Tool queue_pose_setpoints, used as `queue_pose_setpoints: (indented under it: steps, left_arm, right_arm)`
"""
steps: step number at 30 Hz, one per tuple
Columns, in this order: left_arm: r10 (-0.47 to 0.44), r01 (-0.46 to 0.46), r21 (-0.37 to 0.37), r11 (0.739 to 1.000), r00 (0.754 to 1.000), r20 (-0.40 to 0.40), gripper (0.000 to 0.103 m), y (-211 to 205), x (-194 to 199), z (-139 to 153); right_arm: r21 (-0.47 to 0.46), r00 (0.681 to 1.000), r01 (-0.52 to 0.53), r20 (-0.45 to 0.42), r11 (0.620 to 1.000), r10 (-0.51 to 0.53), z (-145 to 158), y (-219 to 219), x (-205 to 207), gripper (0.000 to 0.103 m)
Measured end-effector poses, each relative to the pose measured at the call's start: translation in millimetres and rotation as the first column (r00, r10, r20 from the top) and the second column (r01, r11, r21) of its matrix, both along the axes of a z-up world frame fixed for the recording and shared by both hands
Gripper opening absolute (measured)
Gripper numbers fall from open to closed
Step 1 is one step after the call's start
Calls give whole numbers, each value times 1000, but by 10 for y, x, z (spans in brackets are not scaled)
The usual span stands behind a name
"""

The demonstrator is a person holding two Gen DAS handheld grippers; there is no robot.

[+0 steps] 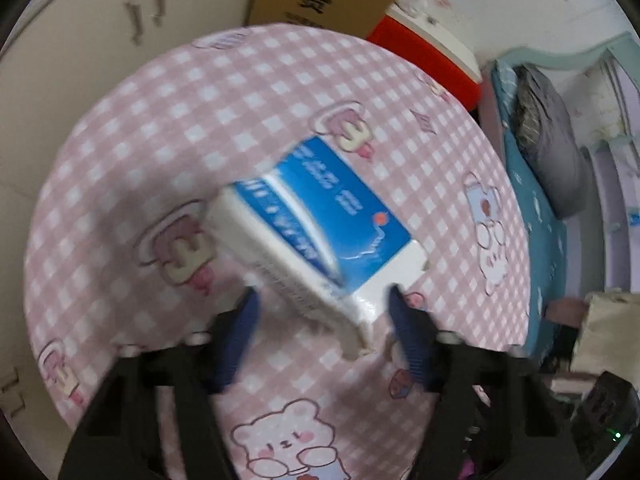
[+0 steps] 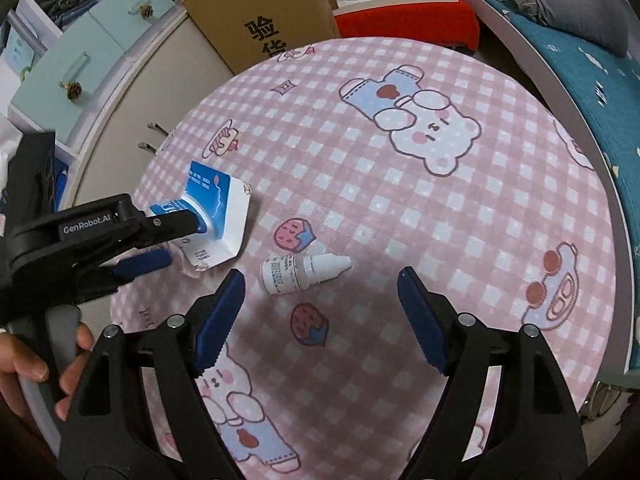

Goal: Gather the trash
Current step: 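Grasp the blue-white box with the left tool while the right tool grasps the white dropper bottle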

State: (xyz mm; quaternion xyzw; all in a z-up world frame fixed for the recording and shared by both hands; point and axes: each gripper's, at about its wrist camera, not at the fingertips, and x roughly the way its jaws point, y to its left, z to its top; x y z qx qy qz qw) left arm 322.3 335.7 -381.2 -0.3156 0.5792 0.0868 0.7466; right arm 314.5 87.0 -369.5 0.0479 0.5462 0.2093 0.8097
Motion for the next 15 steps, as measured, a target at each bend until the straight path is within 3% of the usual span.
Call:
queue_pose_setpoints:
  steps: [4, 6, 8, 15]
  left_arm:
    - [-76, 76, 7, 997, 997, -5, 29, -71, 76, -64]
    - [-95, 95, 15, 995, 995, 11, 13, -84, 85, -58]
    - [-115, 114, 60, 992, 993, 25, 10, -95, 86, -2]
    - [-145, 139, 113, 984, 988, 56, 9, -70, 48, 151]
  right_arm:
    - [-27, 1000, -25, 6, 999, 25, -94, 122, 52, 77]
    - [-28, 999, -35, 3, 999, 35, -135, 178, 69, 77]
    - [-53, 999, -53, 6, 997, 53, -176, 237, 71, 77]
    - [-104, 997, -80, 15, 991, 82, -254, 287, 97, 77]
